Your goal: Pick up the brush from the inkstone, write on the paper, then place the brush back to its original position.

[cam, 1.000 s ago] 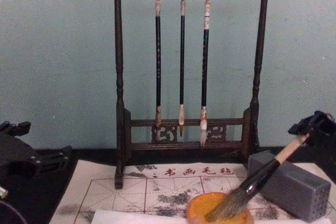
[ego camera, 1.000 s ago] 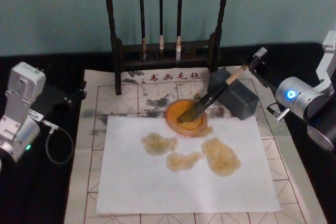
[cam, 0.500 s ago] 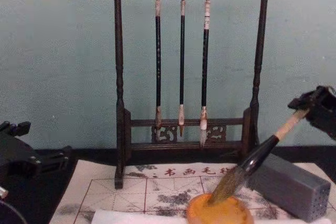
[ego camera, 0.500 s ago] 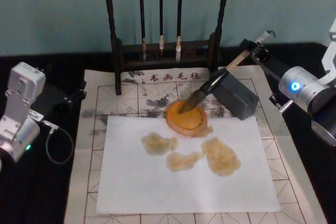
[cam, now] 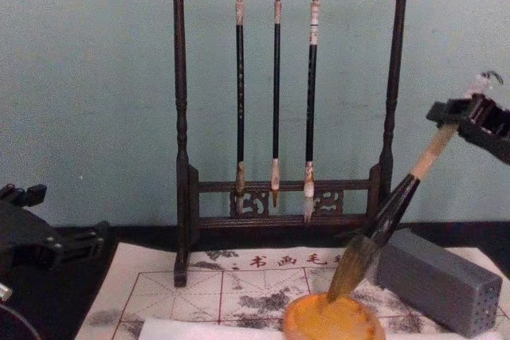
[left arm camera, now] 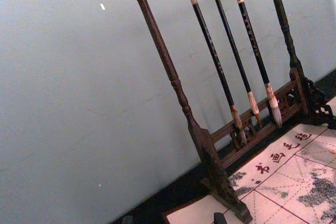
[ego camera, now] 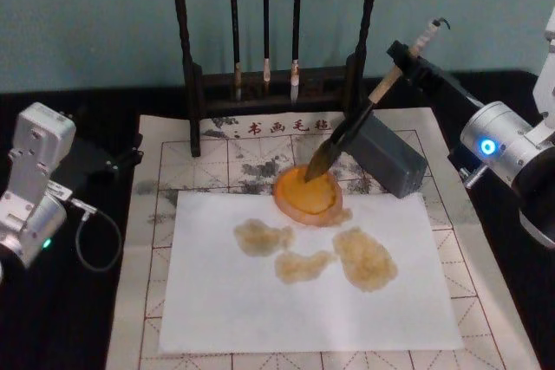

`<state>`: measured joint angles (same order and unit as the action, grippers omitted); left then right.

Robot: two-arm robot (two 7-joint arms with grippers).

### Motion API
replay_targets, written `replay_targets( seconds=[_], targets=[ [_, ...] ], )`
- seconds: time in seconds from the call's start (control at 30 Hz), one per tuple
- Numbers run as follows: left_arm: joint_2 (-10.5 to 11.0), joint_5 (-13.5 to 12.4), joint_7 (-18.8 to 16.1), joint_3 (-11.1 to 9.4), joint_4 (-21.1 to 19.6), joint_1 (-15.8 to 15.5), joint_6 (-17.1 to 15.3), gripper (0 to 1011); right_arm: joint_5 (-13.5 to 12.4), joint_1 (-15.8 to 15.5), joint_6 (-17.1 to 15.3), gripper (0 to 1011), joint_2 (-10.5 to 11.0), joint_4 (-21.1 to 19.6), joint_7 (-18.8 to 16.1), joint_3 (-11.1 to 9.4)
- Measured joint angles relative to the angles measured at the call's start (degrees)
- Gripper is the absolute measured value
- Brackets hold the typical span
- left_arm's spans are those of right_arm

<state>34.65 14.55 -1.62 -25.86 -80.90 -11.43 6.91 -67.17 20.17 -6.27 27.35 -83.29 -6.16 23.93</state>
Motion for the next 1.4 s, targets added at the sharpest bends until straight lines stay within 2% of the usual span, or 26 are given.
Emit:
replay_targets(
  seconds=[0.1, 0.2, 0.23, 0.33, 0.37, 0.57, 0.8, 1.4],
  targets=[
    [0.0, 0.0, 0.0, 0.0, 0.0, 0.0, 0.0, 1001, 4.8, -0.3, 2.6, 181, 1.1, -1.1, -2.4, 1.2],
    [0.0, 0.0, 0.0, 0.0, 0.0, 0.0, 0.0, 1001, 7.5, -0.4, 4.0, 181, 1.7, -1.7, -3.7, 2.0],
    [0.0, 0.0, 0.0, 0.0, 0.0, 0.0, 0.0, 1001, 9.4, -0.5, 5.0, 181, 2.1, -2.1, -4.5, 2.5],
    [0.0, 0.0, 0.0, 0.0, 0.0, 0.0, 0.0, 1001, 12.2, -0.5, 6.6, 181, 2.6, -2.6, -5.6, 3.1],
    [0.0, 0.0, 0.0, 0.0, 0.0, 0.0, 0.0, 1001, 13.8, -0.5, 7.5, 181, 2.8, -2.8, -6.3, 3.5],
    [0.0, 0.0, 0.0, 0.0, 0.0, 0.0, 0.0, 1001, 19.0, -0.4, 10.1, 181, 3.3, -3.2, -8.0, 4.6],
    [0.0, 0.0, 0.0, 0.0, 0.0, 0.0, 0.0, 1001, 22.2, -0.4, 11.5, 181, 3.3, -3.3, -9.5, 5.1],
    [0.0, 0.0, 0.0, 0.0, 0.0, 0.0, 0.0, 1001, 26.4, -1.9, 13.3, 181, 3.0, -2.7, -13.0, 4.5]
  ],
)
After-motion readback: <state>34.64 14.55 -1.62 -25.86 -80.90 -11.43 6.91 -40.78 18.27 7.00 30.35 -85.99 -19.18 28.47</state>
